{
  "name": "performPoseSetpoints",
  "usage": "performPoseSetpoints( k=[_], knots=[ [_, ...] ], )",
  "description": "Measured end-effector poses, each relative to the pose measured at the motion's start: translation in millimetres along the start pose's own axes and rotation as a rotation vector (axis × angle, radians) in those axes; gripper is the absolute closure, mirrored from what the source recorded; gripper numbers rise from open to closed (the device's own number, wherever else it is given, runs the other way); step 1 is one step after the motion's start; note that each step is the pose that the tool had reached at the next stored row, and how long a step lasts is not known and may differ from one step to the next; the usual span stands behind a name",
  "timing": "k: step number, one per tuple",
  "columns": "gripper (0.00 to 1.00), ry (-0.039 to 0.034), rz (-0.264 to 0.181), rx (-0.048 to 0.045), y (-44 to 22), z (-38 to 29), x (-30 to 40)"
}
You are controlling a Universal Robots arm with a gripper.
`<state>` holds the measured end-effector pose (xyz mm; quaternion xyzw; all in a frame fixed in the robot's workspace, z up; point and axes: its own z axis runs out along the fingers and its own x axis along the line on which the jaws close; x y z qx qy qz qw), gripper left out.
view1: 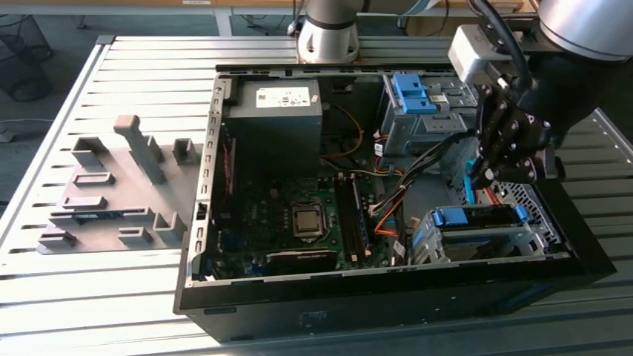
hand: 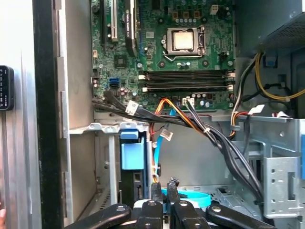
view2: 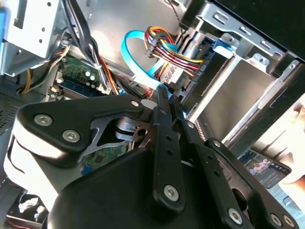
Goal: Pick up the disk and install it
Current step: 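Insert the second disk wire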
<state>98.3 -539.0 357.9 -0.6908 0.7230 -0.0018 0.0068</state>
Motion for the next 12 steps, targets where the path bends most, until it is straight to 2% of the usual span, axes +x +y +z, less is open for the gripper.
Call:
performPoseSetpoints(
  k=[4, 12],
  knots=[
    [0.84, -0.0049, 0.0, -0.0001, -0.2, 2.9, 5.9],
    [0.84, -0.0047, 0.0, -0.0001, -0.2, 3.3, 6.2]
  ],
)
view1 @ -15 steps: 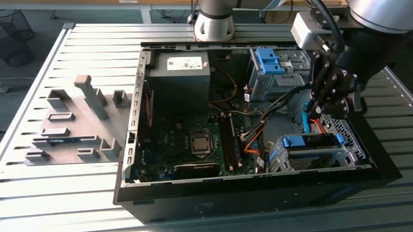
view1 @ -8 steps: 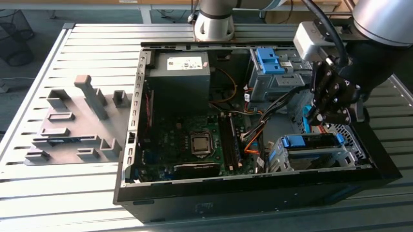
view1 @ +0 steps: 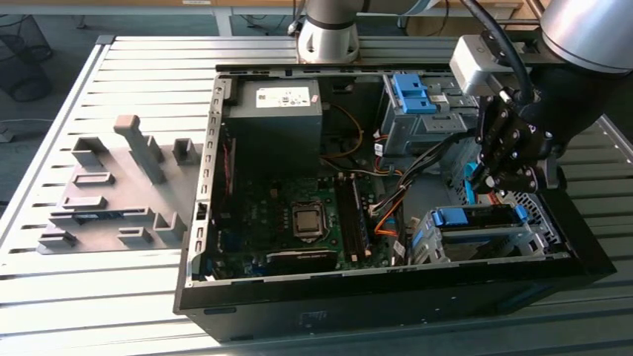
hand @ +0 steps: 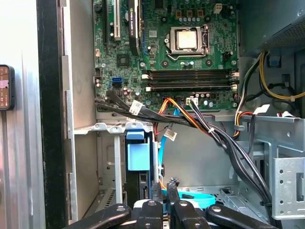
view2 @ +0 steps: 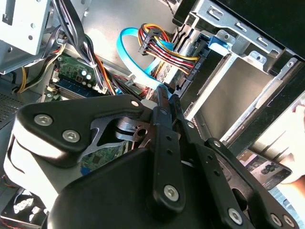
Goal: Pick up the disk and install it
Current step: 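Insert the second disk wire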
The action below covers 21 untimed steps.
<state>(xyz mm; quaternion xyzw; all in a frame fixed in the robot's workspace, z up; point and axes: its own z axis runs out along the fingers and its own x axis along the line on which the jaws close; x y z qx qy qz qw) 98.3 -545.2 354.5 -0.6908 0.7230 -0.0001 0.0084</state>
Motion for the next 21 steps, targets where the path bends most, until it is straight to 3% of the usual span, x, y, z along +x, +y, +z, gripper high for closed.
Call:
performPoseSetpoints(
  k=[8, 9, 12, 13, 21],
  knots=[
    [0.84, -0.0001, 0.0, 0.0, 0.0, 0.1, 1.4],
    [0.84, -0.0034, 0.0, -0.0002, -0.2, 0.1, 2.9],
    [0.84, -0.036, 0.0, -0.0016, -0.3, 0.9, 7.9],
    [0.84, -0.0411, 0.0, -0.0018, -0.4, 1.3, 9.8],
    [0.84, -0.0427, 0.001, -0.0019, -0.6, 5.2, 15.7]
  ],
)
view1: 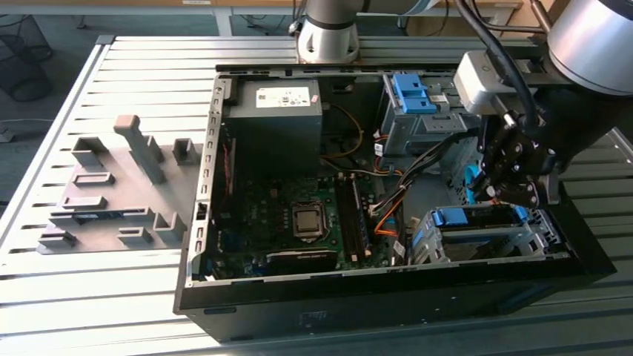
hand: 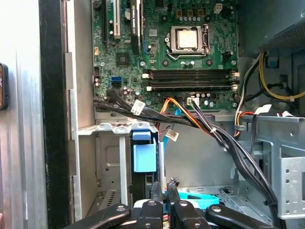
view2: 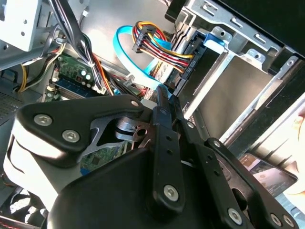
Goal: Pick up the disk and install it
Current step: 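Insert the second disk wire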
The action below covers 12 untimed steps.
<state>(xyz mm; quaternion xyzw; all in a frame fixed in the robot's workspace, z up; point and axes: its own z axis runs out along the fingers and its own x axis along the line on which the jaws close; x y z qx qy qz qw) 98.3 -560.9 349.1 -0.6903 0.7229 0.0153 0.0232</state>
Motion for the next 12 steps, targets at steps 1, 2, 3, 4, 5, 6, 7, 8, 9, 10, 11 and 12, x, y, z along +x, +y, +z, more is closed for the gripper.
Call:
performPoseSetpoints(
  k=[1, 2, 3, 4, 5, 6, 7, 8, 9, 10, 11, 12],
  knots=[
    [0.84, -0.0007, 0.0, -0.0001, 0.0, 0.8, 1.2],
    [0.84, -0.0011, 0.0, -0.0001, -0.1, 1.6, 1.9],
    [0.84, -0.0013, 0.0, -0.0001, -0.1, 2.5, 2.5],
    [0.84, -0.0014, 0.0, -0.0001, -0.1, 3.4, 2.9],
    [0.84, -0.0012, 0.0, -0.0001, -0.1, 3.8, 3.1],
    [0.84, -0.0011, 0.0, -0.0001, -0.1, 3.8, 3.1],
    [0.84, -0.001, 0.0, -0.0001, -0.1, 3.8, 3.1],
    [0.84, -0.0011, 0.0, -0.0001, -0.1, 3.8, 3.1],
    [0.84, -0.001, 0.0, -0.0001, -0.1, 3.8, 3.1],
    [0.84, -0.0012, 0.0, -0.0001, -0.1, 3.9, 3.1],
    [0.84, -0.0012, 0.0, -0.0001, -0.1, 3.9, 3.1],
    [0.84, -0.0012, 0.0, -0.0001, -0.1, 4.0, 3.1]
  ],
)
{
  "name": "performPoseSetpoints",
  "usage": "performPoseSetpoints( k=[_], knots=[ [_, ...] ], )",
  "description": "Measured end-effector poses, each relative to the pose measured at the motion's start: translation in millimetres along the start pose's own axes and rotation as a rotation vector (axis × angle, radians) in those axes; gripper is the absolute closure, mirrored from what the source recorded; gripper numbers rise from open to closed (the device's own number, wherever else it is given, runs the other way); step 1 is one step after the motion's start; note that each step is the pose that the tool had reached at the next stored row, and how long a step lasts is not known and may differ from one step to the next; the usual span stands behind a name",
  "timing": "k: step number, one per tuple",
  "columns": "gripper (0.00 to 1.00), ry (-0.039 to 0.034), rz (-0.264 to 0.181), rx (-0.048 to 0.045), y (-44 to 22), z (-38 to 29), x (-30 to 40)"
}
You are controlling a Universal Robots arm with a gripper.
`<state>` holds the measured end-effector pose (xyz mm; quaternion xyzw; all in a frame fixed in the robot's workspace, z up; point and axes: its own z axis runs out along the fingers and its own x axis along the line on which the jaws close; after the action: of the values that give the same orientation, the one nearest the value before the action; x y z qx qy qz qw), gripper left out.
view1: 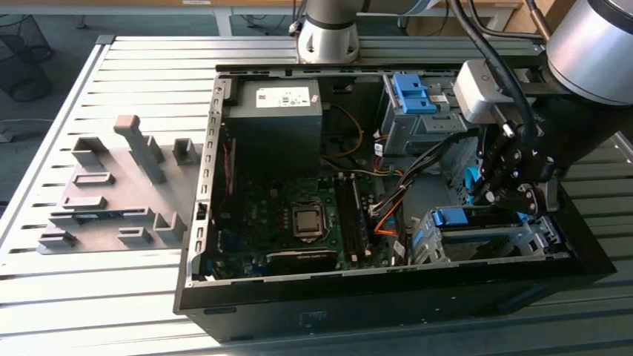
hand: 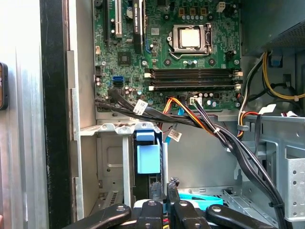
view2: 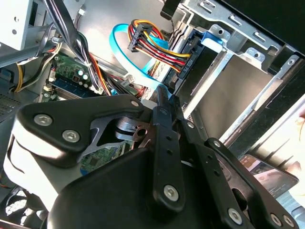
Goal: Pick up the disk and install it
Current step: 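Insert the second disk wire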
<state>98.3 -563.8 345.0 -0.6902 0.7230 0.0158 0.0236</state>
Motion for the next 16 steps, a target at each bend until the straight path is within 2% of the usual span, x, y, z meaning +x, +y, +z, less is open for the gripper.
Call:
performPoseSetpoints(
  k=[4, 9, 14, 16],
  knots=[
    [0.84, -0.0009, 0.0, 0.0, 0.0, 0.2, 0.3],
    [0.84, -0.011, 0.0, -0.0005, -0.3, 0.2, 5.8],
    [0.84, -0.0197, 0.0, -0.0009, -1.1, 1.2, 6.3],
    [0.84, -0.0202, 0.0, -0.0009, -1.1, 1.2, 6.3]
  ],
)
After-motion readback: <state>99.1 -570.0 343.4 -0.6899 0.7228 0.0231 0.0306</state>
